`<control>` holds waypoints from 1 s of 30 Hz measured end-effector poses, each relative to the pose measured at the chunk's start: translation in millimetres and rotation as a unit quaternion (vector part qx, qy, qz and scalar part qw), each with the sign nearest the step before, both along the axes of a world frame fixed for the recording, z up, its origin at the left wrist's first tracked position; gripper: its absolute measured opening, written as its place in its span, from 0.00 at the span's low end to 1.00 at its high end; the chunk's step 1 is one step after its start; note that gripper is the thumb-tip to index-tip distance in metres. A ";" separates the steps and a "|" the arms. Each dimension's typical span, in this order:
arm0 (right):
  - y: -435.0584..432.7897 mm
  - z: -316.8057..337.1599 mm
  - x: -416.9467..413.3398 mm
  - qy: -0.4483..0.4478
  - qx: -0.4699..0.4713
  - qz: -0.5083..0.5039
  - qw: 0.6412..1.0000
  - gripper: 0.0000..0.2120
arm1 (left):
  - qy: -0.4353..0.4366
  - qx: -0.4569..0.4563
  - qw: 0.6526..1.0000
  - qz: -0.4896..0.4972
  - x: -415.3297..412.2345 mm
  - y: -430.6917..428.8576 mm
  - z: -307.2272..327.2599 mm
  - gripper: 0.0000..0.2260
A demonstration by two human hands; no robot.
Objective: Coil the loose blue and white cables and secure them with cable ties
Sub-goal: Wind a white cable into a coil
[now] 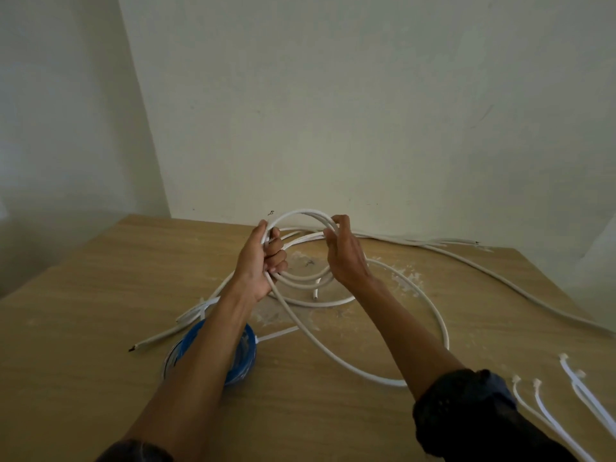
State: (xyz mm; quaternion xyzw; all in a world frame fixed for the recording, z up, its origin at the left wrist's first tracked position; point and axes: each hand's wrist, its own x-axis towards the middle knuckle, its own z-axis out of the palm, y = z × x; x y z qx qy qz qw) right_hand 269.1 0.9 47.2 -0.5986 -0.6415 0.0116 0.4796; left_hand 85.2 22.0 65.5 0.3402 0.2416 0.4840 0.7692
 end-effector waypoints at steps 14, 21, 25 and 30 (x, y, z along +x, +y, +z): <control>-9.1 3.5 13.9 -0.101 0.026 -0.005 0.995 0.18 | 0.111 0.025 0.993 -0.035 -5.8 5.6 7.0 0.20; -9.3 11.1 27.0 -0.111 -0.014 0.032 0.993 0.19 | 0.100 -0.001 0.995 -0.017 -5.7 10.2 8.0 0.19; -15.6 7.8 16.2 0.094 -0.051 0.092 0.990 0.16 | 0.131 0.014 0.990 0.058 2.1 6.4 13.3 0.20; -36.1 6.3 3.4 0.266 -0.090 0.103 0.954 0.17 | 0.111 -0.003 0.992 0.063 -2.6 8.6 12.8 0.21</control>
